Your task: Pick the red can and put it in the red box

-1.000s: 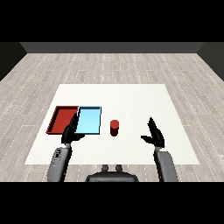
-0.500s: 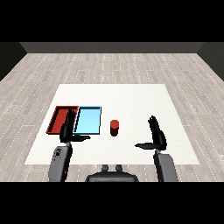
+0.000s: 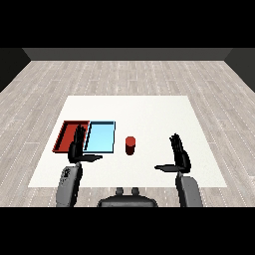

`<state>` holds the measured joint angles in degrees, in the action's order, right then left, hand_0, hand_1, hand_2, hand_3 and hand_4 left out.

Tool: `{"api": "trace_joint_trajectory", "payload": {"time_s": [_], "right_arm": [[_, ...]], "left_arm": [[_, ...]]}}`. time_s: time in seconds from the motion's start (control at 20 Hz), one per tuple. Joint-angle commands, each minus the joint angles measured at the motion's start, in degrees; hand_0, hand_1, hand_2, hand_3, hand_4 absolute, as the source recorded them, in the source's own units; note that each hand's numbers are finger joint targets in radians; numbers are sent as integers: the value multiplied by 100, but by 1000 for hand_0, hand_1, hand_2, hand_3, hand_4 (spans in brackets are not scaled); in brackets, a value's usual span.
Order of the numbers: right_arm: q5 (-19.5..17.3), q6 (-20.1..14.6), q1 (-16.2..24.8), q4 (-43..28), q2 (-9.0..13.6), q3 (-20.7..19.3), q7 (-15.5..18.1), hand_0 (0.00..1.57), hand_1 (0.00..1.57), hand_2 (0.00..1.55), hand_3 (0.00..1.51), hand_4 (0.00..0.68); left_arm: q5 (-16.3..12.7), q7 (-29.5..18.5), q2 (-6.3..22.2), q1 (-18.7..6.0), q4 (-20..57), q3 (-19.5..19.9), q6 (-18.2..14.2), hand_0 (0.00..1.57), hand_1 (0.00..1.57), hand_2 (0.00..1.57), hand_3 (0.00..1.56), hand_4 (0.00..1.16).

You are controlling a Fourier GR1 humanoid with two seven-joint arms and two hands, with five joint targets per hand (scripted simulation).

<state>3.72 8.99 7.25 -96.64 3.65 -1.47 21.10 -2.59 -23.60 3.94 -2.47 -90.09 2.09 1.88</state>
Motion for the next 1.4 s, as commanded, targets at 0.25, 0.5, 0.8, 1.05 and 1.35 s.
{"api": "trace_joint_trajectory", "payload": {"time_s": [0.25, 0.5, 0.8, 1.05, 1.35], "right_arm": [[-252, -88, -364, 342, -169, 194, -93, 0, 0, 0, 0, 0], [41, 94, -908, 714, -19, -82, -262, 0, 0, 0, 0, 0], [302, 5, -938, 725, -219, -55, -581, 0, 0, 0, 0, 0], [346, -778, -1291, 1145, -362, 619, -526, 0, 0, 0, 0, 0], [636, -743, -1660, 2048, -365, 779, -131, 0, 0, 0, 0, 0]], "left_arm": [[-26, -245, 81, 69, 147, 209, 94, 0, 0, 0, 0, 0], [133, 35, -87, -203, 173, 80, -161, 0, 0, 0, 0, 0], [119, -300, 48, -107, 301, 221, -39, 0, 0, 0, 0, 0], [74, 16, -142, 91, -94, 13, -99, 0, 0, 0, 0, 0], [65, -11, -94, -85, 243, 89, -42, 0, 0, 0, 0, 0]]}}
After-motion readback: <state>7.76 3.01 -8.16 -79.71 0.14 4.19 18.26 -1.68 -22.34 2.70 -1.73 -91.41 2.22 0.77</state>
